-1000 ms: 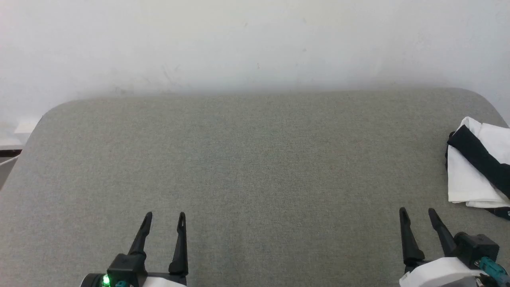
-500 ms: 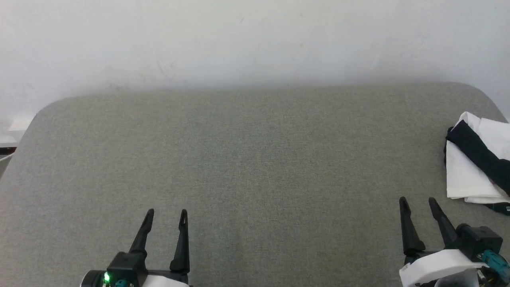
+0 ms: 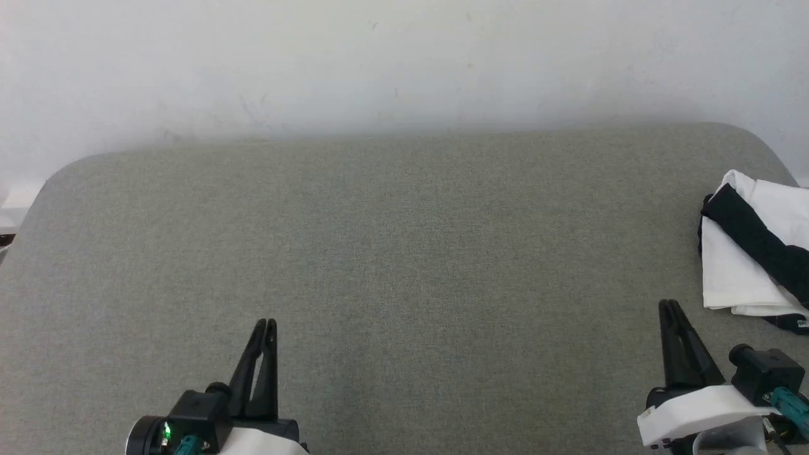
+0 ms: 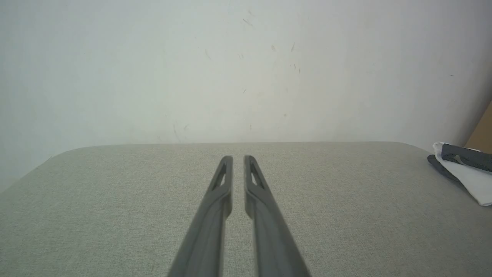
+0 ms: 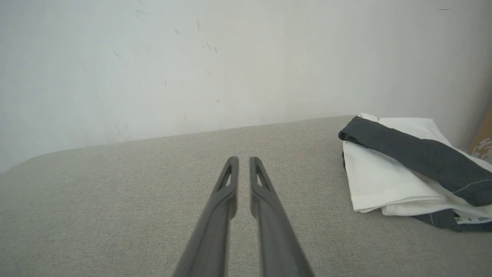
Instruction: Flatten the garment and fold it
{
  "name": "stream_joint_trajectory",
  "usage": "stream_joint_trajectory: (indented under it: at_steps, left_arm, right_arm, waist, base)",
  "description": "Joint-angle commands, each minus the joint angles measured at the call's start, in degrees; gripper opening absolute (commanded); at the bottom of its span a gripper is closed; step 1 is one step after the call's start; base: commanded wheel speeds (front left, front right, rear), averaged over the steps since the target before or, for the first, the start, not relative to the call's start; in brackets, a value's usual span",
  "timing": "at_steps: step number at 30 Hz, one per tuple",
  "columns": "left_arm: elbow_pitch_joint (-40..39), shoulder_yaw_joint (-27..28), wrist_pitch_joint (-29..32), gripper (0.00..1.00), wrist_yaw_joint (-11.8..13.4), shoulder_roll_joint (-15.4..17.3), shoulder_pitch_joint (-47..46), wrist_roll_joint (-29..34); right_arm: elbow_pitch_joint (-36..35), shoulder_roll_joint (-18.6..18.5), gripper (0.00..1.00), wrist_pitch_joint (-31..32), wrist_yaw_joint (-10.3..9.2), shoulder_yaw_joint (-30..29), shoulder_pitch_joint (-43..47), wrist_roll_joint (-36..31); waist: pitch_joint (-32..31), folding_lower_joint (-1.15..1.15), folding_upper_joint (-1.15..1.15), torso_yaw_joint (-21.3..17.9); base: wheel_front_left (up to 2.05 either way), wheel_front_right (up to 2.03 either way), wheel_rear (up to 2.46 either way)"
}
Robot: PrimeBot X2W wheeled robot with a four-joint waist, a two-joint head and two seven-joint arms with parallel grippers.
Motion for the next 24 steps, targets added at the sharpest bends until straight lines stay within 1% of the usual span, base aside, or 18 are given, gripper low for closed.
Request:
stream_joint_trajectory:
  at_steps: [1,24]
  left_arm:
    - [0.0,0.0,0.0,0.00,0.0,0.0,0.0,0.0]
    - [-0.1,0.8,2.6,0.00,0.2,-0.1,-1.2,1.0]
  right_arm:
    - [0.0,0.0,0.00,0.0,0.00,0.0,0.0,0.0]
    - [-2.4,0.0,0.00,2.7,-0.01,0.9,-0.1,-1.9]
  waist:
    - [0.0,0.00,0.00,0.0]
    - [0.3,0.00,0.00,0.1]
  base:
    - [0.00,0.00,0.00]
    - [0.00,0.00,0.00]
